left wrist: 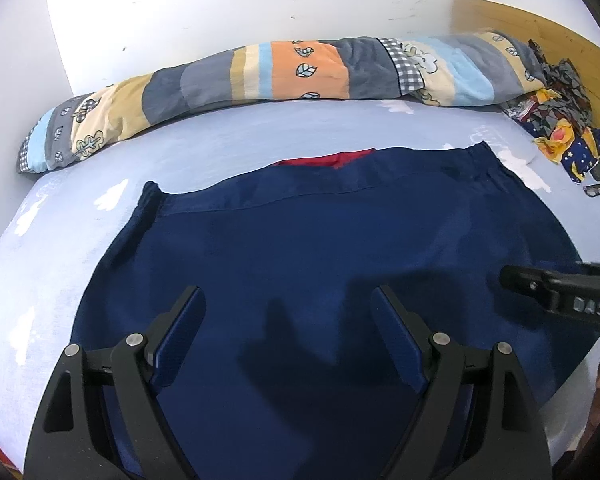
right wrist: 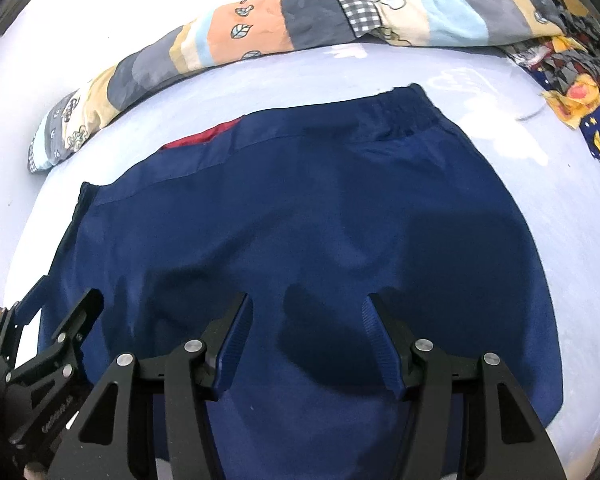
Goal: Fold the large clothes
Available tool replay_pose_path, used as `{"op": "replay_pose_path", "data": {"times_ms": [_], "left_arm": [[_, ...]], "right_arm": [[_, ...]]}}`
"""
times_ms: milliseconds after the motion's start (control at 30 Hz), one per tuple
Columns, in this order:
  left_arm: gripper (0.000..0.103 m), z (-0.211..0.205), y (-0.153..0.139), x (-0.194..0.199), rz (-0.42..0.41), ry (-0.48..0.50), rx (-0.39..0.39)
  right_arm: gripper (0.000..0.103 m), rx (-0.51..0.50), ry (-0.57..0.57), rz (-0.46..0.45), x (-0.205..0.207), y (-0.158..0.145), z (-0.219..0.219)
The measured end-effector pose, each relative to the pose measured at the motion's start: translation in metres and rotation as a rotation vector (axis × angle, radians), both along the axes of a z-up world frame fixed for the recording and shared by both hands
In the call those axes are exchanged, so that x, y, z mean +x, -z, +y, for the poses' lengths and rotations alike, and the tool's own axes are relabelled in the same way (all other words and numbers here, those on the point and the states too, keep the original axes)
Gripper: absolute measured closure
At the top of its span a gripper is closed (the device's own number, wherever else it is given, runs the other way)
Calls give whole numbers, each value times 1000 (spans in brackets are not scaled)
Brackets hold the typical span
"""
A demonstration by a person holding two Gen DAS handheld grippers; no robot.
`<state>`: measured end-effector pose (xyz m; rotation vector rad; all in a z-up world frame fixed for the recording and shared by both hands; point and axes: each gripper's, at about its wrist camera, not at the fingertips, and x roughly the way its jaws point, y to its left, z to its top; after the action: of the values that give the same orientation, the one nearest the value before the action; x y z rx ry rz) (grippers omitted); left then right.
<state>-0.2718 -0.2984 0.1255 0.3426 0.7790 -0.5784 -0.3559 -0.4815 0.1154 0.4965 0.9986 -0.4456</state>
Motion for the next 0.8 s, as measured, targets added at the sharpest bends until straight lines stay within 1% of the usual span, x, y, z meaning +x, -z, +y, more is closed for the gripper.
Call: {"op": "replay_pose_path", "data": {"times_ms": [167, 267, 300, 367, 400, 500, 633, 700, 800], "left_arm": [[18, -5, 1, -3, 38, 19, -12], [18, -7, 3, -5, 50, 26, -6], [18, -7, 5, -4, 59, 27, -5], [18, -6, 7, -1, 80, 15, -8], [18, -5, 8, 0, 84, 8, -11], [18, -4, 10, 1, 100, -2, -11], [18, -3, 11, -1, 114, -1, -15], [18, -4, 12, -3, 114, 6, -11], [18, -6, 16, -4, 120, 18, 4]], "right_arm": [[44, 36, 47, -59, -38, -11, -12], [44, 85, 126, -113, -75, -16, -28], [44, 133, 168, -145, -94, -15, -36], [43, 199, 230, -185, -119, -11, -46], [41, 244, 275, -212, -136, -8, -52], [41, 371, 390, -271, -178, 7, -67], [41, 523, 493, -301, -201, 33, -80], [41, 561, 530, -306, -204, 43, -85], [42, 581, 536, -309, -196, 50, -87]]}}
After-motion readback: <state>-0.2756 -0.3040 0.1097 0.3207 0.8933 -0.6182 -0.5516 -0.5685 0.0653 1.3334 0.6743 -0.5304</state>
